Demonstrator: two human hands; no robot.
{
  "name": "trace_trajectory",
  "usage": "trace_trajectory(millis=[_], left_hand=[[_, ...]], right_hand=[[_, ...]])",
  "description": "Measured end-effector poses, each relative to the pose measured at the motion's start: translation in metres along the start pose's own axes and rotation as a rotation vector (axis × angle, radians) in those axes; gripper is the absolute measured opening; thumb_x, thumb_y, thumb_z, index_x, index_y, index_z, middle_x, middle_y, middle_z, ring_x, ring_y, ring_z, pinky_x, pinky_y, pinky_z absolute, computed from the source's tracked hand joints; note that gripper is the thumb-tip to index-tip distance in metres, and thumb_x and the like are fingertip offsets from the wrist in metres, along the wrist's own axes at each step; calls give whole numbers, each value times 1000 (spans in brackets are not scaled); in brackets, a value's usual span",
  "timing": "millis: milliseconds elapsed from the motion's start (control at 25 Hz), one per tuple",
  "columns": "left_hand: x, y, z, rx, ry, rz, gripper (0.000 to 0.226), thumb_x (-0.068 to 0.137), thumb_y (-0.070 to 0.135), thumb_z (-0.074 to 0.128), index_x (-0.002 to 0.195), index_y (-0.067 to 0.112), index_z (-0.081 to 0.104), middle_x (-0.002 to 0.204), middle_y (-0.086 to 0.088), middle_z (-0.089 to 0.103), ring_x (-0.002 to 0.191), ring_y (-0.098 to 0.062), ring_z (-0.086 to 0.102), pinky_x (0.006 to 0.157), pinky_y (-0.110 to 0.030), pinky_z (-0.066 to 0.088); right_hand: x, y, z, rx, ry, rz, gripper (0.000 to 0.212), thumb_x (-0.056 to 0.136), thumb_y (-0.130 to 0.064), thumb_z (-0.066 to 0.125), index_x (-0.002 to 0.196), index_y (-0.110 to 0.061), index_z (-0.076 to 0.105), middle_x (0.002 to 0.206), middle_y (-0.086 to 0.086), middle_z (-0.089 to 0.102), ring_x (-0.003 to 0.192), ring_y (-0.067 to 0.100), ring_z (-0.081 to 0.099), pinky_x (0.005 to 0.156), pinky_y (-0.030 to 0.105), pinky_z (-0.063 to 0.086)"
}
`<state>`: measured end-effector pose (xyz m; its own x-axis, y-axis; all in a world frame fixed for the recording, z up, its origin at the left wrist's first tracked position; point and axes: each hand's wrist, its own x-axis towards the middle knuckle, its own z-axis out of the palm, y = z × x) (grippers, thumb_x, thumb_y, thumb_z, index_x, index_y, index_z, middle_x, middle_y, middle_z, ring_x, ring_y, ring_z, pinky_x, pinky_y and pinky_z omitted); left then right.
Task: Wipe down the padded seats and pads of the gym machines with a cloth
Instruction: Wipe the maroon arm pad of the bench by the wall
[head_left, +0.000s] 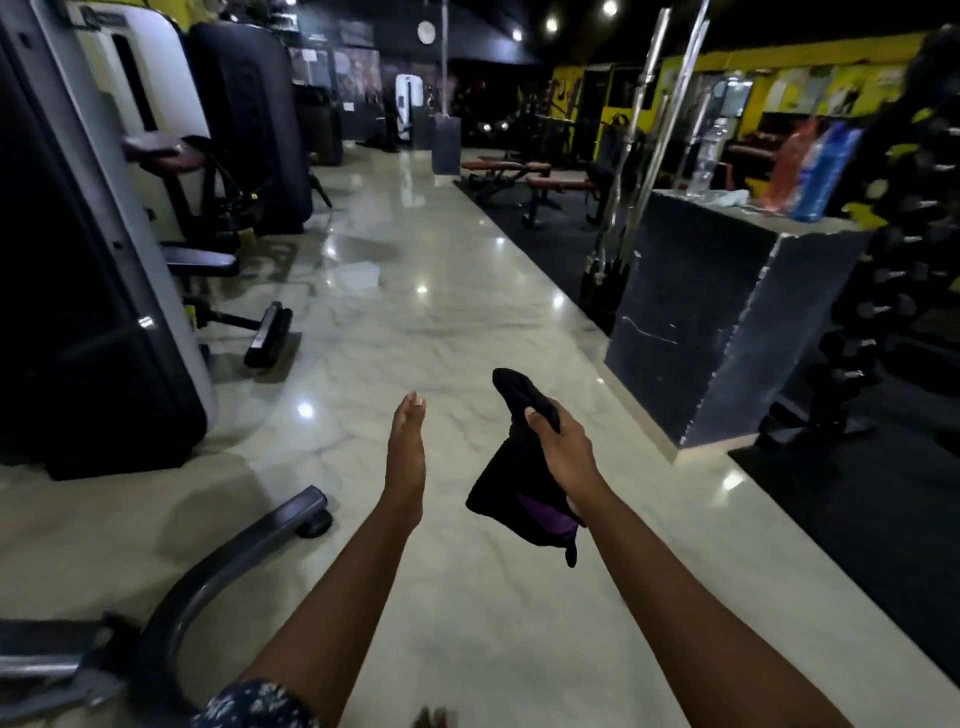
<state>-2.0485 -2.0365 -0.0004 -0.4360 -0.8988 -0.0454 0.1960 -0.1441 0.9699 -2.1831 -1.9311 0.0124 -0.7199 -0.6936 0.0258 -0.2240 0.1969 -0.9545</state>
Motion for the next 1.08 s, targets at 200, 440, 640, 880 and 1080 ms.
trace_trajectory(millis=[200, 440, 640, 880, 1080], left_hand=[[203, 11, 7, -35, 58, -16, 47, 98, 37, 40, 143, 26, 36, 149, 5, 37, 138, -11, 31, 108, -28, 20], [417, 29, 22, -13, 102, -7, 48, 98, 37, 39, 144, 25, 34, 150, 5, 36, 139, -11, 30, 104, -25, 20], [597, 26, 33, -25, 139, 36, 48, 98, 36, 40, 144, 24, 33, 150, 6, 34, 139, -11, 29, 109, -27, 19], [832, 60, 17, -100, 329, 81, 47, 97, 39, 42, 141, 25, 37, 144, 4, 41, 134, -13, 36, 116, -36, 21], [1009, 79, -24, -97, 447, 127, 50, 97, 38, 42, 144, 20, 35, 146, 1, 41, 135, -16, 37, 114, -35, 26]], right_hand=[[205, -23, 60, 1, -46, -41, 36, 95, -42, 48, 127, -26, 52, 115, 0, 61, 108, 21, 56, 94, 37, 45], [419, -47, 118, 5, -54, -27, 40, 94, -44, 47, 129, -26, 52, 118, 1, 62, 110, 23, 56, 96, 37, 45], [597, -43, 183, 33, -94, -68, 43, 95, -41, 48, 134, -24, 48, 127, 4, 58, 116, 23, 53, 100, 40, 43], [845, -92, 284, 56, -279, -155, 45, 96, -39, 48, 136, -21, 46, 130, 4, 56, 119, 23, 52, 102, 41, 42], [1010, -132, 389, 67, -368, -172, 43, 96, -39, 47, 136, -23, 46, 129, 6, 57, 118, 25, 52, 101, 41, 42]])
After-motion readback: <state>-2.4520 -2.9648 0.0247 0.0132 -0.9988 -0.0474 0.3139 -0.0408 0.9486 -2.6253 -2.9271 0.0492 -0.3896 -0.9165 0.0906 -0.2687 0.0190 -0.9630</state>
